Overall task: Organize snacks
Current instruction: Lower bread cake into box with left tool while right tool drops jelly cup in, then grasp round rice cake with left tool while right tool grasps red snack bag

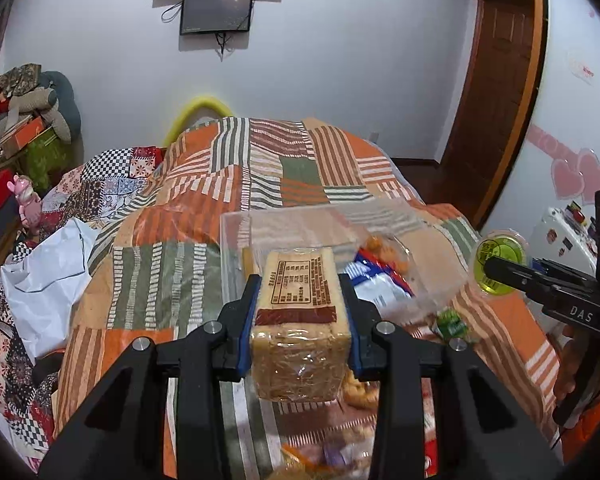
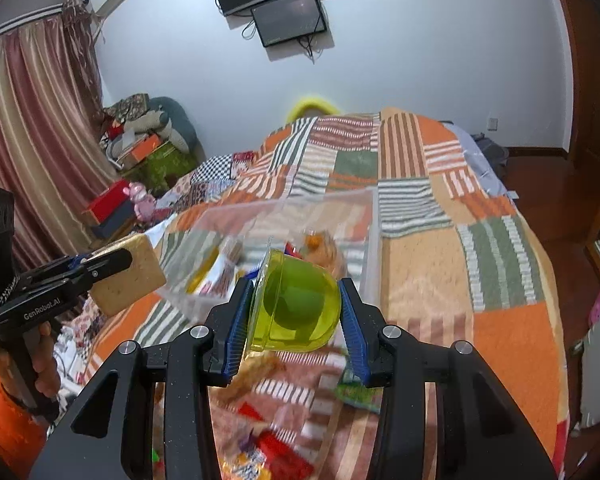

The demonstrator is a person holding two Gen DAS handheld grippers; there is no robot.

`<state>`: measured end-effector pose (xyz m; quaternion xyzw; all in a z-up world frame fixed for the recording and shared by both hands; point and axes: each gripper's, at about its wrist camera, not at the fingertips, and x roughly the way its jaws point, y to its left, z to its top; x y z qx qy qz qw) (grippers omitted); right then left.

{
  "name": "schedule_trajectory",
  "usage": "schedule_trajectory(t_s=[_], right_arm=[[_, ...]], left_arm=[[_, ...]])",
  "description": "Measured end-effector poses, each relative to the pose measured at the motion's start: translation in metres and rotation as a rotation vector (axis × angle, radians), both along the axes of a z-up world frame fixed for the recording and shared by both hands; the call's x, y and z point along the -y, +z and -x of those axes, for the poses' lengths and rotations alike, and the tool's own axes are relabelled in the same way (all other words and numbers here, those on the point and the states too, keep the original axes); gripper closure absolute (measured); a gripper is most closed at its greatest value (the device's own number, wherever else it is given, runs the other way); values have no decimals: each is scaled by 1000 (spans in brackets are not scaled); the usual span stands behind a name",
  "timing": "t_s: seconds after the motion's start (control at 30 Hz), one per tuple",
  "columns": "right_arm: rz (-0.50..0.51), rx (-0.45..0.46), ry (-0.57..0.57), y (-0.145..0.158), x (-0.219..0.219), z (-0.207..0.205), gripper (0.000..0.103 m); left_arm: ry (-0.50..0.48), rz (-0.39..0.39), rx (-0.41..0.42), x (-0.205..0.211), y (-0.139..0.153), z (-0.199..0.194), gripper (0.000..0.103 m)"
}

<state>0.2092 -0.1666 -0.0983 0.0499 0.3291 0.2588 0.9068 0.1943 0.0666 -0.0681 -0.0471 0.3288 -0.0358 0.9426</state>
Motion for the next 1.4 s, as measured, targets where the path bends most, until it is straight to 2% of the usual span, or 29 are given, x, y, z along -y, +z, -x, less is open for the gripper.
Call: schedule_trajectory(t_s=[0.23,0.53,0.73,0.9,0.97,1.0,1.03,1.07,1.23,1.4], right_arm=[[28,-18,-22,-11,-2,-26,64],[68,-46,12,-26,-20,-46,64],[91,-55,33,-33,-28,-49,63],[117,-58,38,-35,-29,-48,60],[130,-47,21,-34,-28,-47,59],[138,-47,13,-33,-27,-46,53],[134,-45,5,-31,-25,-45,46],[121,-42,6,-30,-24,-44,46],[95,-50,15,-21,-16,-35,44],[86,-34,8,-10,-11,-16,30]], left_arm=[[35,7,-18,-12,-13,-25,67],[78,9,-63,-23,-40,-59,67],[68,1,-77,-21,-53,-68,67],[70,0,-68,-21,-54,-67,66],[64,-5,-76,-20,-54,-65,59],[63,-7,-79,-20,-54,-64,56],[66,-8,-78,-20,-54,-62,49],[67,-10,-75,-20,-54,-60,44],[63,-7,-71,-19,-46,-45,41],[49,-21,-57,-17,-32,-21,33]])
